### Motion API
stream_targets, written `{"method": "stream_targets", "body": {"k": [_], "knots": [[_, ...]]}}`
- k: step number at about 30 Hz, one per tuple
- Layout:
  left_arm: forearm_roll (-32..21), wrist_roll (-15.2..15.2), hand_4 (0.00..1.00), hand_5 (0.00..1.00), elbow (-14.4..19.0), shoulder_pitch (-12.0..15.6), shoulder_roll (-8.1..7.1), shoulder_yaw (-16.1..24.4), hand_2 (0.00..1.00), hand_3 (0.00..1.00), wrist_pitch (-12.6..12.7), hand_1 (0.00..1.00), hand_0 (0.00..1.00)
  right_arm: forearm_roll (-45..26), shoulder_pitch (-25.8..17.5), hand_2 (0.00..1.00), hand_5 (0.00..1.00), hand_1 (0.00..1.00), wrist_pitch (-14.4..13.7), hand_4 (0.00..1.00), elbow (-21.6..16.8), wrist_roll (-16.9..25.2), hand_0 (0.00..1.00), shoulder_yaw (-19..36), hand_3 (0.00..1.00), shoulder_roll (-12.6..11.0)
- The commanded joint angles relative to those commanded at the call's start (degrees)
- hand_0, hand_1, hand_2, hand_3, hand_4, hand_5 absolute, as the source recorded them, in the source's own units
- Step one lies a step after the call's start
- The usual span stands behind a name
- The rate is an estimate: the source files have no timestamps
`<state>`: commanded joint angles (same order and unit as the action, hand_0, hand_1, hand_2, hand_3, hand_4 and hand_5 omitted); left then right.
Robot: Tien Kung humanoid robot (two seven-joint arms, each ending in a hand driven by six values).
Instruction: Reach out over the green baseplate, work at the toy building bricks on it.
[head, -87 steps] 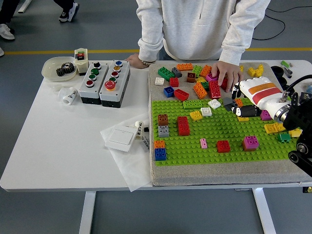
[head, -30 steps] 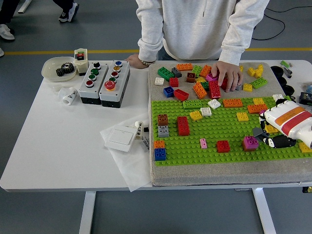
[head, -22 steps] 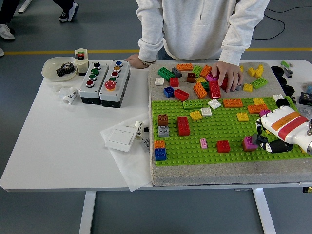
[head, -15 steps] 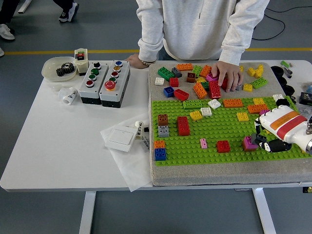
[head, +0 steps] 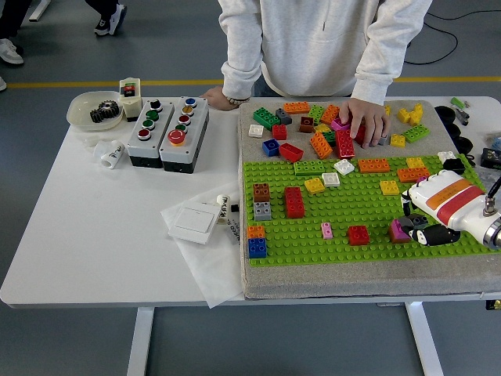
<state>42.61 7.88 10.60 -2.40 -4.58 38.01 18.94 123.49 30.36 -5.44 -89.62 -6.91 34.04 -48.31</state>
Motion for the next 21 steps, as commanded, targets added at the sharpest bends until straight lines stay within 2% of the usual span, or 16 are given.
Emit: {"method": "stream_targets", "body": {"k": [10,21], "knots": [[-0.07,-0.04,0.652,0.635,0.02,-0.32,-0.08,-0.14,0.778,0.609,0.02,0.734,0.719,-0.18,0.74,0.506,0.384,0.446,0.11,0.722,-0.10,-0.05,0.440,-0.21,0.490,0.20],[0.24,0.04,0.651,0.634,-0.01,-0.17,-0.12,0.14,0.779,0.610,0.02,0.733,0.719,-0.70,0.02,0.512,0.378,0.453,0.83,0.744,-4.10,-0.49,0.443,2.34,0.499,-0.57]]}}
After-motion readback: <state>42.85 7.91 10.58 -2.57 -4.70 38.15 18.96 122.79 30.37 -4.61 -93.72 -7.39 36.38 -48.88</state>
